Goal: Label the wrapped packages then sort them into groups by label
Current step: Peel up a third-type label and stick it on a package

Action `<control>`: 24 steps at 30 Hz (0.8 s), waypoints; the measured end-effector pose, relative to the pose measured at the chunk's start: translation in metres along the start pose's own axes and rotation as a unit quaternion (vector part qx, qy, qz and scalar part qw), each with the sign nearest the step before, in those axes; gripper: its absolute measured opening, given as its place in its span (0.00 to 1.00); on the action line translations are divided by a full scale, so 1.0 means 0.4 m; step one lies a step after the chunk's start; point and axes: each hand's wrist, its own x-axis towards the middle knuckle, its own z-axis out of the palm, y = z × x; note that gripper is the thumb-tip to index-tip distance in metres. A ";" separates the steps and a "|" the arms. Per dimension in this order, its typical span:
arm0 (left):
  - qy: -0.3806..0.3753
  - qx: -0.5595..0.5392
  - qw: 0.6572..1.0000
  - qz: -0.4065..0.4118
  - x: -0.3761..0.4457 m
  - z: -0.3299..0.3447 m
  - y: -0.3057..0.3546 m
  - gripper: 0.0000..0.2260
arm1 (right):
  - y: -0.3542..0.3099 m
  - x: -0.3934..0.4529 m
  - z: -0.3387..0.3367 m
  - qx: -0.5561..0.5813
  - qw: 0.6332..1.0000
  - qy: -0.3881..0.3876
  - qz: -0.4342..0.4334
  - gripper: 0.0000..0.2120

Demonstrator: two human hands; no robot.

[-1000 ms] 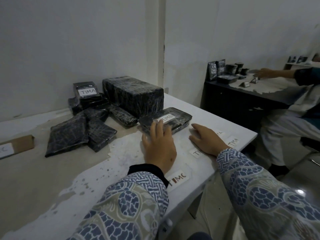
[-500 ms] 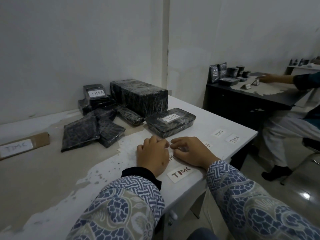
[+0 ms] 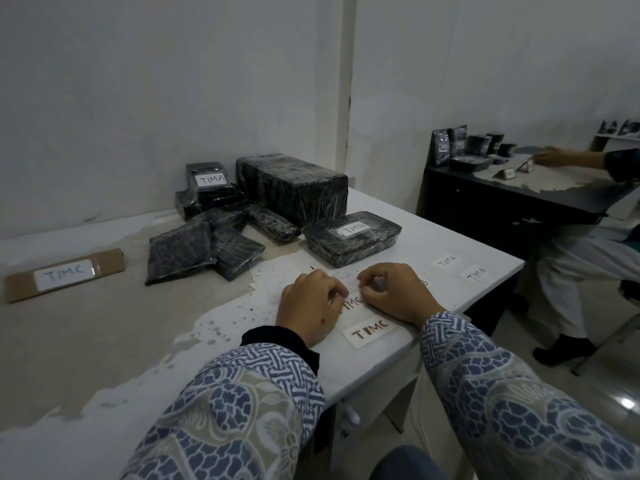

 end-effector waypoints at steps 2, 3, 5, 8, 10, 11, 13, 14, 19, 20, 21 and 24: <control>0.001 -0.001 1.000 -0.001 -0.001 -0.001 0.002 0.07 | 0.001 0.001 0.001 -0.009 1.000 0.012 0.010 0.06; 0.000 -0.001 1.000 -0.002 -0.002 -0.002 0.003 0.07 | 0.003 0.002 0.001 -0.008 1.000 0.014 0.012 0.06; -0.001 -0.005 1.000 -0.004 -0.003 -0.003 0.003 0.07 | 0.006 0.003 0.001 -0.003 1.000 0.011 0.013 0.05; -0.002 -0.011 1.000 -0.007 -0.004 -0.005 0.005 0.07 | 0.009 0.003 -0.001 0.002 1.000 0.000 0.009 0.05; -0.001 -0.009 1.000 -0.009 -0.004 -0.005 0.006 0.07 | 0.010 0.005 -0.002 0.002 1.000 -0.004 0.010 0.05; -0.001 -0.007 1.000 -0.011 -0.004 -0.004 0.006 0.07 | 0.011 0.007 -0.001 -0.001 1.000 -0.003 0.011 0.05; 0.000 -0.005 1.000 -0.012 -0.004 -0.002 0.007 0.07 | 0.013 0.012 0.002 -0.010 1.000 -0.006 0.013 0.06; 0.001 -0.003 1.000 -0.012 -0.004 -0.001 0.007 0.07 | 0.014 0.015 0.005 -0.018 1.000 -0.014 0.012 0.07; -0.008 0.006 1.000 -0.019 -0.002 0.000 0.006 0.10 | 0.002 0.018 -0.008 0.016 0.997 -0.061 0.041 0.12; -0.014 0.013 1.000 -0.019 -0.001 -0.001 0.005 0.11 | 0.001 0.016 -0.013 0.043 0.996 -0.062 0.053 0.12; -0.020 0.019 0.999 -0.019 -0.001 -0.002 0.006 0.12 | 0.002 0.015 -0.018 0.072 0.993 -0.064 0.068 0.13; -0.028 0.024 0.999 -0.022 0.000 -0.003 0.008 0.13 | 0.001 0.012 -0.028 0.173 0.974 -0.083 0.123 0.10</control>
